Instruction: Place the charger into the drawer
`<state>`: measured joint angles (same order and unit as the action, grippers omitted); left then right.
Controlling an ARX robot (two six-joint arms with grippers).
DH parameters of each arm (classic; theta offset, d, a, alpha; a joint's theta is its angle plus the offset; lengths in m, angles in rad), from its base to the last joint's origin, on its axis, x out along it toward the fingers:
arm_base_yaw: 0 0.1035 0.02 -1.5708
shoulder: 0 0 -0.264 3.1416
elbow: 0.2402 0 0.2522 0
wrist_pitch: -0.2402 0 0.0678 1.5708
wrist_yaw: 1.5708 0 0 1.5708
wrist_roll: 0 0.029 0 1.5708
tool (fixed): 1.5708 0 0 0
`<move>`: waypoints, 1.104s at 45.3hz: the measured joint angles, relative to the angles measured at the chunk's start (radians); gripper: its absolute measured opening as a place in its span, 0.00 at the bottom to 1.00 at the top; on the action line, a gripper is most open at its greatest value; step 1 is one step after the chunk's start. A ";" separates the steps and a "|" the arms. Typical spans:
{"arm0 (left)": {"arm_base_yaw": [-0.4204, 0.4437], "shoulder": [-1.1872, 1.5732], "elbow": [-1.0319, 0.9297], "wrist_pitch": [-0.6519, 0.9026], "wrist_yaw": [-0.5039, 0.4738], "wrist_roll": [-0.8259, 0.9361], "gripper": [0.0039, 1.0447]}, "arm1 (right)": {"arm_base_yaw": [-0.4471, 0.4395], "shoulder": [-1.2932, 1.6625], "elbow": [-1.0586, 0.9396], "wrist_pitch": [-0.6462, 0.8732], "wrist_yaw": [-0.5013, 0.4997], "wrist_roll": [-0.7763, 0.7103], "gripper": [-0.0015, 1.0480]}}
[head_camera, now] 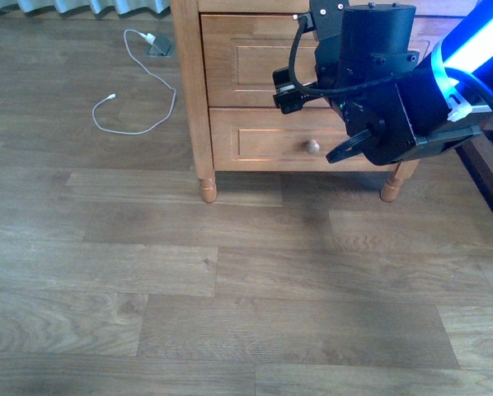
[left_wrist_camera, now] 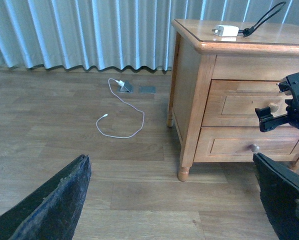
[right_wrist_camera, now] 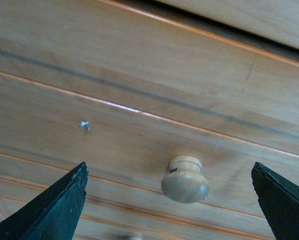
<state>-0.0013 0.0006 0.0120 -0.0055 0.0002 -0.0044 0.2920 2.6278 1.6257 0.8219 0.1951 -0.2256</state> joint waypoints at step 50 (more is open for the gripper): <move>0.000 0.000 0.000 0.000 0.000 0.000 0.94 | -0.021 0.035 0.044 0.006 0.033 0.040 0.92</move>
<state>-0.0013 0.0006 0.0120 -0.0055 0.0002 -0.0040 0.2710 2.6633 1.6695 0.8284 0.2279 -0.1860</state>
